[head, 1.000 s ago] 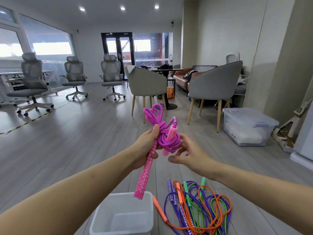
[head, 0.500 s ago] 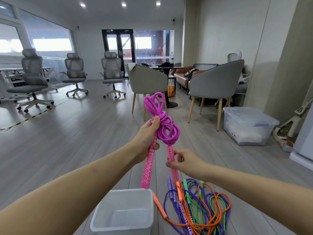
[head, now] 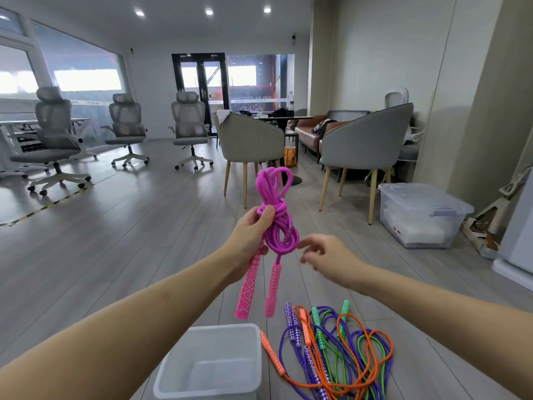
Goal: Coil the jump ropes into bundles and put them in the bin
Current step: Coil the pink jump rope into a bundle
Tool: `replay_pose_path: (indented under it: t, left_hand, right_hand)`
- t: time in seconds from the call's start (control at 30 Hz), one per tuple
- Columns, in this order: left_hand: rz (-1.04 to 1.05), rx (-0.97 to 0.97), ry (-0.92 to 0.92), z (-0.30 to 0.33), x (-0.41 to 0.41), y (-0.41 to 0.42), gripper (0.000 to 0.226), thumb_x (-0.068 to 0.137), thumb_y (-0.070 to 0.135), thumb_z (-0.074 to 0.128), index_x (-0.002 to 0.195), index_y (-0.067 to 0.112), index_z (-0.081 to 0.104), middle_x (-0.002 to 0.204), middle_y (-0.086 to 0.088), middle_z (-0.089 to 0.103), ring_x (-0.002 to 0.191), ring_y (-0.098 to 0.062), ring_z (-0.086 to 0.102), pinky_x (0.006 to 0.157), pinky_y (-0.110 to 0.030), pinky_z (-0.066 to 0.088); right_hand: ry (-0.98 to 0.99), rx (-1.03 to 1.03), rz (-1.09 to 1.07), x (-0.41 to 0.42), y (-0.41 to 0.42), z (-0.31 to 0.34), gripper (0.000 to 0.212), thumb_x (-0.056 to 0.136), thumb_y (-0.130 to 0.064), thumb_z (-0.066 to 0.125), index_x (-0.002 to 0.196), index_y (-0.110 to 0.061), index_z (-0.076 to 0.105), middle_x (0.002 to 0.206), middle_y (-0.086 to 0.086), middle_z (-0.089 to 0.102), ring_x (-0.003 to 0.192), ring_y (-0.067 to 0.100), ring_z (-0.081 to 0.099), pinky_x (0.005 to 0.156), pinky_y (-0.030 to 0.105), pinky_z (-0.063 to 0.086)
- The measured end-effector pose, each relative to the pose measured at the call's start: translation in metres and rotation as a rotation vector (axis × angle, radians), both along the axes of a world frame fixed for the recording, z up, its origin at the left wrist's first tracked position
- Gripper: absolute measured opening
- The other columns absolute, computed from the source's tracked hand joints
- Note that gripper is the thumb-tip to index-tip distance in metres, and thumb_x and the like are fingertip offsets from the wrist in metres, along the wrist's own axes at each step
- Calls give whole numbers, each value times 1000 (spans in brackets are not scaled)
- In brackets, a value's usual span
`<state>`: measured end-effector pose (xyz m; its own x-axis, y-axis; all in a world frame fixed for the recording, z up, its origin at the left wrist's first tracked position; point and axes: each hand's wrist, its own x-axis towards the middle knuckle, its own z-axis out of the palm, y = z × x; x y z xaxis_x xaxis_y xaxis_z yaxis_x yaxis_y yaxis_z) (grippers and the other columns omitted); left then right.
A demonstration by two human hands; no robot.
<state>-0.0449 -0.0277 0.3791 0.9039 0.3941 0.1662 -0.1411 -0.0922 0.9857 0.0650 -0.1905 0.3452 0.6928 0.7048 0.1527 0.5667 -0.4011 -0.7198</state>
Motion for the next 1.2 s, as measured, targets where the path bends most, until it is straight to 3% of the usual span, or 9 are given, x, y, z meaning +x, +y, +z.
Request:
replay_pose_path:
  t: [0.13,0.23,0.3,0.4,0.57,0.8,0.9,1.03,1.2]
  left_hand:
    - [-56,93,3,-4,-2,-7,32,103,40,54,134,33,51,99,-8,75,82,-25,68,71,-32,50]
    - [-83,125,-1,-2,-3,-17,35,103,35,54,138,32,51,106,-2,75,90,-12,73,77,-25,58]
    - [-105,153,-7,-4,-2,-21,37,103,32,56,140,28,52,113,-4,73,101,-15,72,91,-33,60]
    - [-135,164,4,-5,-3,-25,37,103,31,56,140,28,52,117,-3,71,107,-17,71,96,-36,58]
    - [-156,109,30,1,-5,-24,31,105,28,51,135,28,58,116,-5,71,100,-15,70,83,-24,56]
    - [-108,171,28,-2,-3,-27,29,107,32,47,134,34,57,114,0,70,103,-14,67,97,-32,53]
    - [-103,181,29,0,-4,-26,25,107,35,45,128,32,59,112,-3,70,101,-16,66,98,-36,52]
    - [-160,225,38,5,-6,-25,28,107,41,44,124,28,63,111,-8,70,94,-14,67,94,-35,54]
    - [-240,273,93,2,-6,-24,33,108,42,42,127,26,62,103,-1,72,85,-8,67,82,-27,52]
  right_hand:
    - [76,488,-129,-3,-4,31,19,106,-25,54,120,-22,67,99,2,70,78,12,60,60,13,48]
    - [93,615,-84,-12,-1,42,16,105,-33,56,114,-29,69,96,-2,72,78,10,65,62,19,52]
    - [103,660,-68,-15,0,44,21,105,-31,56,113,-23,73,94,2,74,81,15,70,66,28,57]
    - [119,698,-67,-14,-2,47,24,104,-30,58,117,-17,75,97,8,74,88,26,71,71,33,59]
    - [115,726,-49,-12,-8,51,20,97,-30,68,115,-24,73,105,-5,75,98,11,71,73,27,60]
    - [100,788,-77,-17,-5,52,16,97,-17,68,112,-18,77,86,-2,77,73,4,68,57,16,48]
    - [66,704,-55,-20,-5,53,28,102,-31,60,125,-21,72,88,-1,73,72,6,63,59,22,50]
    - [248,574,80,-22,-8,60,62,85,-52,64,142,-30,54,90,9,67,60,9,51,50,24,42]
    - [196,528,53,-21,-14,64,39,97,-35,64,130,-15,65,75,-10,62,50,-3,55,47,12,41]
